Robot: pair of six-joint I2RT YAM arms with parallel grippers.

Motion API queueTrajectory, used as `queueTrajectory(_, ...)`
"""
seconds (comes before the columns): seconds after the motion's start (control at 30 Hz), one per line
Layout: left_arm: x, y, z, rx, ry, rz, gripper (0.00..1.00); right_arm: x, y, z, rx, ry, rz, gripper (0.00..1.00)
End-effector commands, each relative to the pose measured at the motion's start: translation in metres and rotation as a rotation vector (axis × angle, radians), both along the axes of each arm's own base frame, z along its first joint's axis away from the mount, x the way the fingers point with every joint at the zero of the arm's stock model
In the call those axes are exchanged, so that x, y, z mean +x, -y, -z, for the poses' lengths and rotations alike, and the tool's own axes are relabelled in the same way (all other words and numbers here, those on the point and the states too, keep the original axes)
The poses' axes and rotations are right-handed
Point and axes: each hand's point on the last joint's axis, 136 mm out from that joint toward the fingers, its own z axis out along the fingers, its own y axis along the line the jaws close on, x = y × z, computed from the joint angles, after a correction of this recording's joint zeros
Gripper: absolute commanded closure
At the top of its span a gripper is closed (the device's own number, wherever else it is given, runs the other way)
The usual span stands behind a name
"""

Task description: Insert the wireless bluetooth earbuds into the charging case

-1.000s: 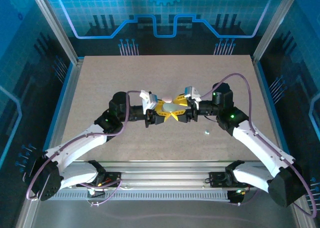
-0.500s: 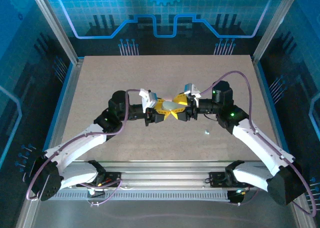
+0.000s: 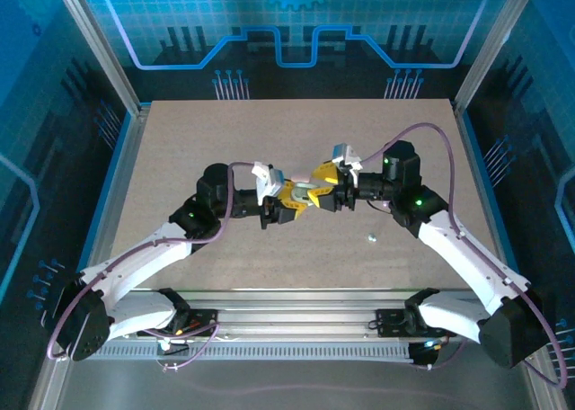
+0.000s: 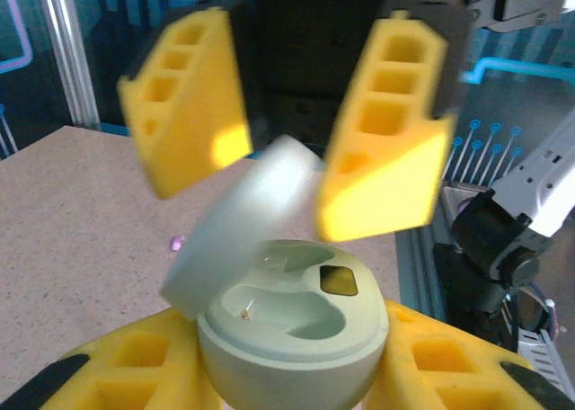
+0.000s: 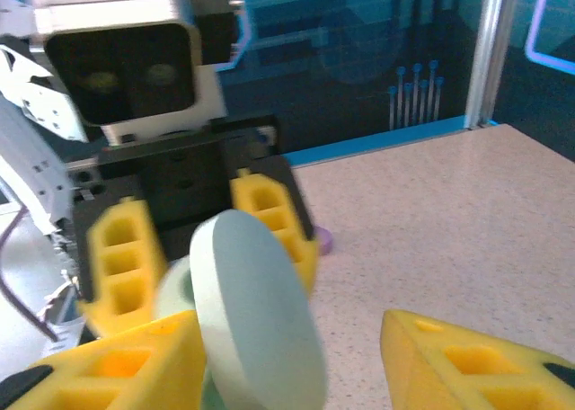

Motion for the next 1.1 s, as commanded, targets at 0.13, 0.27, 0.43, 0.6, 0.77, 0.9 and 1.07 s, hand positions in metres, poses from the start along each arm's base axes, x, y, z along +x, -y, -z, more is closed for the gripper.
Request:
queueTrajectory(0.13,-0.011,0.005,-0.011,-0.024,0.032,0.067,0.68,0.021,0.009,-0.011,-0.019,0.061,0.099,0.50)
queueTrajectory(0.27,-0.010,0.005,-0.009,-0.023,0.026,0.064,0.68,0.011,0.007,-0.012,-0.026,0.080,0.045,0.55)
queueTrajectory(0.43,-0.009,0.008,-0.007,-0.033,0.010,0.074,0.67,-0.006,0.000,-0.009,-0.078,0.082,-0.060,0.59)
queueTrajectory(0.6,-0.010,0.010,-0.010,-0.044,0.009,0.087,0.66,-0.013,-0.006,-0.004,-0.108,0.066,-0.125,0.62)
queueTrajectory(0.77,-0.011,0.009,-0.012,-0.048,0.019,0.091,0.66,-0.019,-0.009,0.003,-0.151,0.050,-0.176,0.60)
queueTrajectory(0.9,-0.011,0.009,-0.011,-0.043,0.025,0.091,0.66,-0.018,-0.011,0.002,-0.146,0.040,-0.191,0.67)
queueTrajectory(1.07,-0.009,0.009,-0.007,-0.036,0.031,0.079,0.66,-0.017,-0.012,-0.005,-0.137,0.049,-0.191,0.64)
